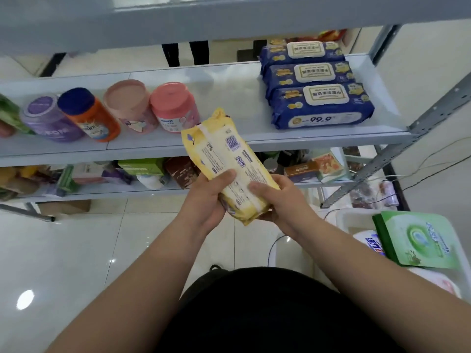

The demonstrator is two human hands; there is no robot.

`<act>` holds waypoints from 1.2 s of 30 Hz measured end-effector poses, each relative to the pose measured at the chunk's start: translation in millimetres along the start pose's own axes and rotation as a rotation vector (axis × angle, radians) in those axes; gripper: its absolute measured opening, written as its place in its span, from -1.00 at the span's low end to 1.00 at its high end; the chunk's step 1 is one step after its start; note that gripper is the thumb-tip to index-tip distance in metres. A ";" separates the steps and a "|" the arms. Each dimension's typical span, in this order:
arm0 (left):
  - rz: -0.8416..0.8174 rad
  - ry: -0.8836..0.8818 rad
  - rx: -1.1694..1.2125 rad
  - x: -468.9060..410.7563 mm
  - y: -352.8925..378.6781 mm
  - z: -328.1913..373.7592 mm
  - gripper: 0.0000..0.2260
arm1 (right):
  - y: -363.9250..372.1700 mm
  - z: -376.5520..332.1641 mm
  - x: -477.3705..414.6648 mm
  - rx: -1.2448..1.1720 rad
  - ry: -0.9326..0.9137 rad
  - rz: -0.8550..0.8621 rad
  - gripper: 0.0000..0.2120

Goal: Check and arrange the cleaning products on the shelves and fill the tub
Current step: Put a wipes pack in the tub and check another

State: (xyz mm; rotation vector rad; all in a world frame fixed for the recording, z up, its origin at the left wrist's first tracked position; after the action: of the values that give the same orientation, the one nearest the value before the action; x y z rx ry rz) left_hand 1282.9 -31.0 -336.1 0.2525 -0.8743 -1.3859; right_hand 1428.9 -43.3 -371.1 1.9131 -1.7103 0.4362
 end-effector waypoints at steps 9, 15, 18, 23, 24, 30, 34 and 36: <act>-0.179 0.107 0.078 -3.2 53.7 -11.9 -0.49 | -50.5 -5.7 6.9 -0.403 0.035 -0.040 -0.26; -0.259 -0.052 0.083 -9.6 73.1 -39.2 -0.25 | -78.4 -8.7 16.4 -0.457 -0.015 0.008 -0.46; -0.195 -0.092 0.033 -15.8 65.5 -46.1 -0.22 | -101.6 -25.2 21.5 -0.435 -0.189 0.104 -0.62; -0.364 -0.035 -0.310 -19.5 75.2 -30.1 -0.19 | -134.0 -47.3 33.9 -0.352 -0.369 0.202 -0.78; -0.390 -0.024 -0.419 -19.4 79.0 -28.1 -0.18 | -138.9 -48.0 35.2 -0.342 -0.366 0.208 -0.78; -0.081 0.186 -0.895 -23.1 78.8 -1.6 -0.42 | -142.0 -46.6 35.5 -0.142 -0.244 0.142 -0.85; 0.183 0.030 -0.757 -34.0 51.9 -14.5 -0.42 | -135.7 -35.5 36.6 -0.293 -0.085 -0.069 -0.46; 0.233 -0.115 -0.573 -33.6 47.3 -37.5 -0.47 | -126.9 -39.7 42.3 -0.434 -0.114 -0.175 -0.59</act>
State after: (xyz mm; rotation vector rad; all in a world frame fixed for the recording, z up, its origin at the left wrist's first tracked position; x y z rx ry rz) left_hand 1345.2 -2.2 -344.5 -0.3604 -0.5461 -1.3788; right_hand 1564.1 -47.4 -337.1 1.7673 -1.5346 -0.1074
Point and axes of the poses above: each hand's wrist, its own x-axis away from the middle knuckle, its own y-axis out of the palm, z = x × y, the point moved 10 cm from there along -x, towards the middle knuckle, and after that the axes turned 8 degrees about x, right-handed, at the moved point
